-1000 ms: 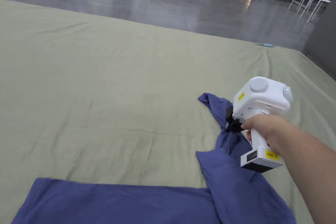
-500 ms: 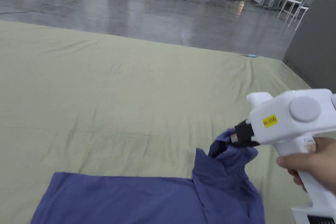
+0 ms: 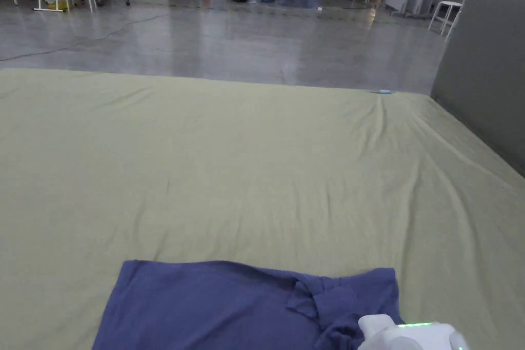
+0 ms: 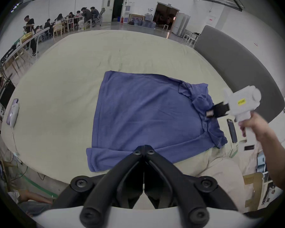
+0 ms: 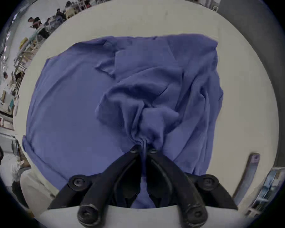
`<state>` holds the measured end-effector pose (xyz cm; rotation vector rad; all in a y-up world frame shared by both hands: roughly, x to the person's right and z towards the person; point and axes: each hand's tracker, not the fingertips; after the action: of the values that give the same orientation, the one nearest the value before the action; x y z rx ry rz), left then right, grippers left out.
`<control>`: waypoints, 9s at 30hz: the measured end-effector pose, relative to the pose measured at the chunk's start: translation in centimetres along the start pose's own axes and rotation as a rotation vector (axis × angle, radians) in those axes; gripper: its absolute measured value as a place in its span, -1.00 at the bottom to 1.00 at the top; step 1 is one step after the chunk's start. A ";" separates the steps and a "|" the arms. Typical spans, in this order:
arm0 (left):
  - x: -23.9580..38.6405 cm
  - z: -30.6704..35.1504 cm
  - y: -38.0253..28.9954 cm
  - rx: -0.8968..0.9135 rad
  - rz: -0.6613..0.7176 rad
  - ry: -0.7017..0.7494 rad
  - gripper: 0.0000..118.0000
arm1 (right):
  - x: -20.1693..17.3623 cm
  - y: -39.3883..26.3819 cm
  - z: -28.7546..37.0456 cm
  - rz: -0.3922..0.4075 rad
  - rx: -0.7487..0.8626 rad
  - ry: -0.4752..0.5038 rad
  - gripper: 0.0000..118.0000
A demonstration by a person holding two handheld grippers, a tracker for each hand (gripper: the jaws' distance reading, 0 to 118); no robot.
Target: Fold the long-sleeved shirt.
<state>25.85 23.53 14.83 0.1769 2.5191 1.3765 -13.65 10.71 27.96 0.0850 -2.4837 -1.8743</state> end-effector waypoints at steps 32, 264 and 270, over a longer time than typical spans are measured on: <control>-2.2 -4.8 8.7 0.054 -0.058 0.105 0.97 | -1.3 -6.5 13.9 -0.054 0.329 0.155 -1.00; 12.5 -15.0 -1.8 -0.462 0.151 -0.518 -1.00 | -1.8 -13.3 18.2 -0.048 0.257 0.491 -1.00; 4.7 -8.1 3.2 -0.210 0.233 -0.545 -1.00 | -2.7 -11.8 18.5 -0.025 0.288 0.505 -1.00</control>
<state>18.93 19.84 20.82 0.7155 1.9390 1.4246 -11.72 25.42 11.52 0.5246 -2.3627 -1.2767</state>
